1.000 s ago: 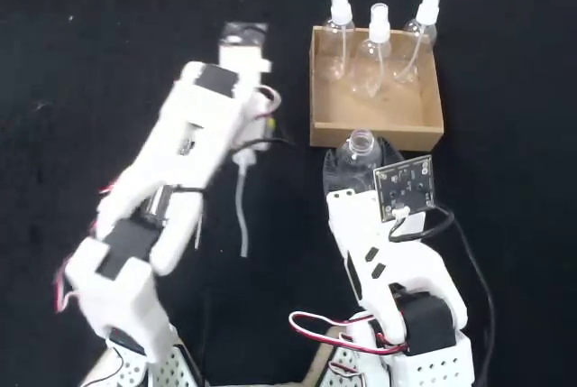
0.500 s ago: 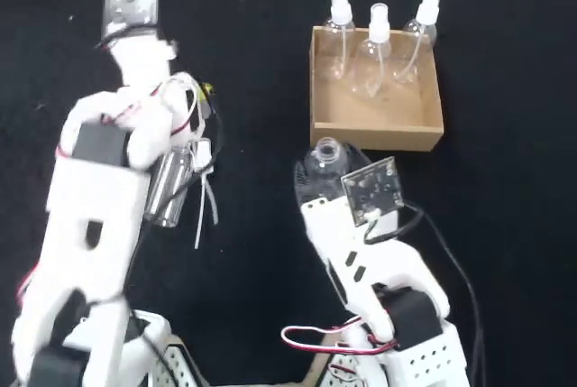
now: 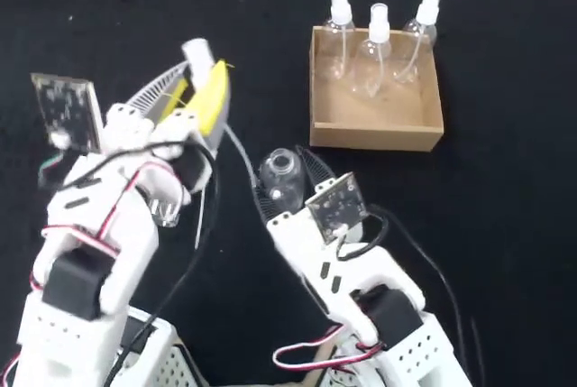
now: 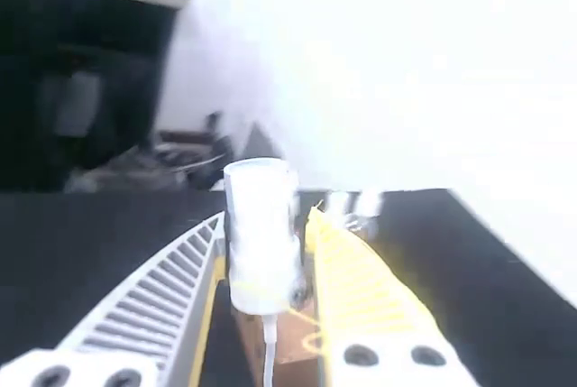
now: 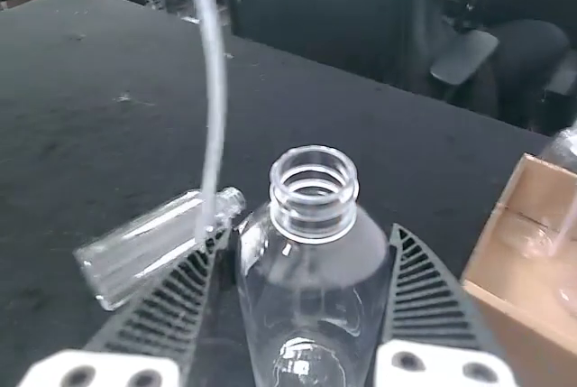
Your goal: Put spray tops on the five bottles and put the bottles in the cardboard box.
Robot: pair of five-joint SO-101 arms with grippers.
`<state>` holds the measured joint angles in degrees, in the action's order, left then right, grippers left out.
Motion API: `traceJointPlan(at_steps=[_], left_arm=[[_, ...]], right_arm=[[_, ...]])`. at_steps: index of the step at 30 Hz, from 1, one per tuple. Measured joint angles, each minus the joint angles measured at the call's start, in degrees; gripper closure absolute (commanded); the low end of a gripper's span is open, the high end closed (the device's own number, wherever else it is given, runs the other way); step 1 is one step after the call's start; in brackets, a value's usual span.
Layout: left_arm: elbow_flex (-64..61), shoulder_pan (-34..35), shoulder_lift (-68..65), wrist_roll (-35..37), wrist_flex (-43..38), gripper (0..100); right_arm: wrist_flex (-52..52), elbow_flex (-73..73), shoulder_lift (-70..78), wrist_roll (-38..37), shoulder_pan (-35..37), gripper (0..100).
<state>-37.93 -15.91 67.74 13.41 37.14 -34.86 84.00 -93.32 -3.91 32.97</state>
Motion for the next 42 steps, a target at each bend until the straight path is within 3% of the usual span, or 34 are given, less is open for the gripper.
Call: traceJointPlan(at_steps=[11, 16, 24, 33, 42], left_arm=[[-0.1, -3.3, 1.2, 0.0, -9.2, 87], [-0.1, -4.1, 1.3, -0.1, -9.4, 87], [-0.2, -5.7, 1.3, -6.2, -9.6, 87], [-7.6, -6.1, 1.3, -6.6, -15.8, 87], [-16.2, -10.2, 1.7, -6.7, -16.5, 87]], right_arm=[[0.1, 0.1, 0.0, 0.0, 0.3, 80.8], [0.1, 0.1, 0.0, 0.0, 0.3, 80.8], [0.1, 0.1, 0.0, 0.0, 0.3, 80.8], [0.1, 0.1, 0.0, 0.0, 0.3, 80.8], [0.1, 0.1, 0.0, 0.0, 0.3, 80.8]])
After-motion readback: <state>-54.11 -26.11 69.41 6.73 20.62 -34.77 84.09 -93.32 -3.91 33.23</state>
